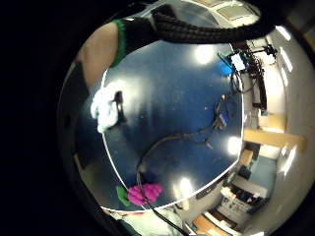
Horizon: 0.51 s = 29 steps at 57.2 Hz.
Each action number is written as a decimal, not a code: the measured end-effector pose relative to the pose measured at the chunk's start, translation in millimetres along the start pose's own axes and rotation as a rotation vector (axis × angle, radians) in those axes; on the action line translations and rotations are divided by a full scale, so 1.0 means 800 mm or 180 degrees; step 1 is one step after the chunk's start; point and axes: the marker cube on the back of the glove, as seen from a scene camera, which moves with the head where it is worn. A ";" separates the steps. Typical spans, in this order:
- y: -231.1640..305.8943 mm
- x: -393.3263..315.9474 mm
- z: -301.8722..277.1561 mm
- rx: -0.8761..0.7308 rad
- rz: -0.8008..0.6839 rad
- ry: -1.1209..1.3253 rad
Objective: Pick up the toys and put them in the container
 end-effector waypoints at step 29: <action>-0.013 -0.025 0.112 -0.0628 -0.0026 0.0321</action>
